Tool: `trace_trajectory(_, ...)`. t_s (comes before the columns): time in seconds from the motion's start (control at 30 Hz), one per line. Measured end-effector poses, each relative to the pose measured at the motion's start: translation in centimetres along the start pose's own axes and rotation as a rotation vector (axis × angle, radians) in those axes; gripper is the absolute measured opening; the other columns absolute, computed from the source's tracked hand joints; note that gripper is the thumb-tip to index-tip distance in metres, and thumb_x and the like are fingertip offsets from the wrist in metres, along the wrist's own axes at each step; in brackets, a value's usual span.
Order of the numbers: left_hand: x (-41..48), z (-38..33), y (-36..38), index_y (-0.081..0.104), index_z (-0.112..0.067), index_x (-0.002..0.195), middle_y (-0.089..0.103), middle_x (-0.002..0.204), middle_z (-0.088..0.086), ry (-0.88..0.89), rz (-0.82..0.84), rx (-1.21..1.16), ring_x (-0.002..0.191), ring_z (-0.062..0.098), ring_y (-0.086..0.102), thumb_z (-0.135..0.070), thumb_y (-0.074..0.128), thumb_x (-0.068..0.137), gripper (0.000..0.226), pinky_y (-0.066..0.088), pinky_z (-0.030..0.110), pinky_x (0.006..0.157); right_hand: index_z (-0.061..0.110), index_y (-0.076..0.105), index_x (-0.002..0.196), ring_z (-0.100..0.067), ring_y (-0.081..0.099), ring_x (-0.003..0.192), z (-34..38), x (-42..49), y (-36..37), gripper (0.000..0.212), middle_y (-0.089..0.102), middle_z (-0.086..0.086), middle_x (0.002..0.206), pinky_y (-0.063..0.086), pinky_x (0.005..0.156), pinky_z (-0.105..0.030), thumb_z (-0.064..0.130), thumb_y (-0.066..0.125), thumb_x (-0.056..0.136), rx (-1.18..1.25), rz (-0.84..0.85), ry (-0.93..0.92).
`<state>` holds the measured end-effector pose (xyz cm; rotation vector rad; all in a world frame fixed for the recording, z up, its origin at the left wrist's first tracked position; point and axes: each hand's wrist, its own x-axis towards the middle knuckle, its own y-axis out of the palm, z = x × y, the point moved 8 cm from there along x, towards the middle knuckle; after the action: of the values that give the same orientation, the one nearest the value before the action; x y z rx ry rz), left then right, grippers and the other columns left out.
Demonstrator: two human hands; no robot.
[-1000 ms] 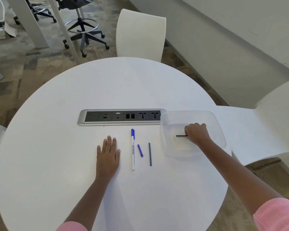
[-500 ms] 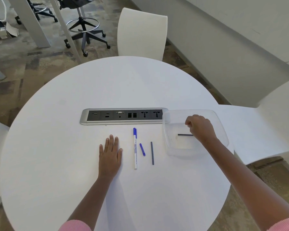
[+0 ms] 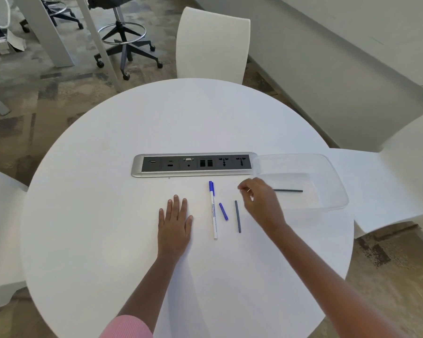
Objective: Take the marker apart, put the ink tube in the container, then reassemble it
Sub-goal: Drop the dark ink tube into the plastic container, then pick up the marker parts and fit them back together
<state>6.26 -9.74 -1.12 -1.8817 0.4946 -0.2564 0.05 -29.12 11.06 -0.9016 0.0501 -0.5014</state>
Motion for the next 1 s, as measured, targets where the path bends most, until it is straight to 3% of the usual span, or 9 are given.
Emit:
trace_trajectory(0.33,-0.8,0.9,0.7,0.008,-0.017,0.147,0.002,0.157,0.009,0.035,0.048,0.061,0.145,0.026,0.002,-0.034,0.026,0.098,0.054,0.000,0.042,0.117,0.004,0.057,0.101,-0.029,0.058,0.094,0.4,-4.4,8.9,0.017,0.059,-0.015,0.104,0.049,0.077,-0.037,0.013,0.050,0.089,-0.097,0.260,0.182)
trace_trajectory(0.67,-1.0,1.5,0.3,0.004,-0.016,0.147,-0.001,0.158,0.008,0.026,0.124,0.075,0.145,0.022,0.001,-0.034,0.021,0.099,0.054,0.001,0.041,0.117,0.005,0.052,0.101,-0.031,0.058,0.088,0.4,-5.8,10.3,0.020,0.059,-0.017,0.101,0.047,0.075,-0.033,0.003,0.048,0.082,-0.070,0.242,0.337)
trace_trajectory(0.77,-0.8,1.2,-0.5,0.007,-0.010,0.146,0.006,0.158,0.008,-0.007,0.129,-0.071,0.145,0.020,0.006,-0.030,0.024,0.099,0.054,0.004,0.038,0.117,0.006,0.057,0.098,-0.024,0.057,0.082,0.2,-6.0,9.9,0.018,0.062,-0.015,0.096,0.042,0.068,-0.025,0.004,0.051,0.081,0.049,0.217,0.410)
trace_trajectory(0.87,-0.5,0.7,-1.5,0.016,-0.008,0.145,0.018,0.156,0.009,-0.074,0.134,-0.369,0.144,0.020,0.013,-0.027,0.030,0.099,0.052,0.012,0.033,0.115,0.010,0.060,0.091,-0.016,0.054,0.070,0.3,-6.4,9.3,0.013,0.062,-0.008,0.084,0.042,0.060,-0.022,0.006,0.055,0.080,0.241,0.174,0.492)
trace_trajectory(1.0,-0.6,0.3,-2.6,0.037,-0.007,0.137,0.043,0.143,0.013,-0.237,0.149,-0.722,0.129,0.025,0.042,-0.027,0.038,0.097,0.044,0.033,0.031,0.104,0.018,0.061,0.083,-0.009,0.055,0.063,1.4,-6.5,8.5,0.011,0.061,-0.001,0.077,0.043,0.053,-0.011,0.008,0.058,0.080,0.437,0.145,0.496)
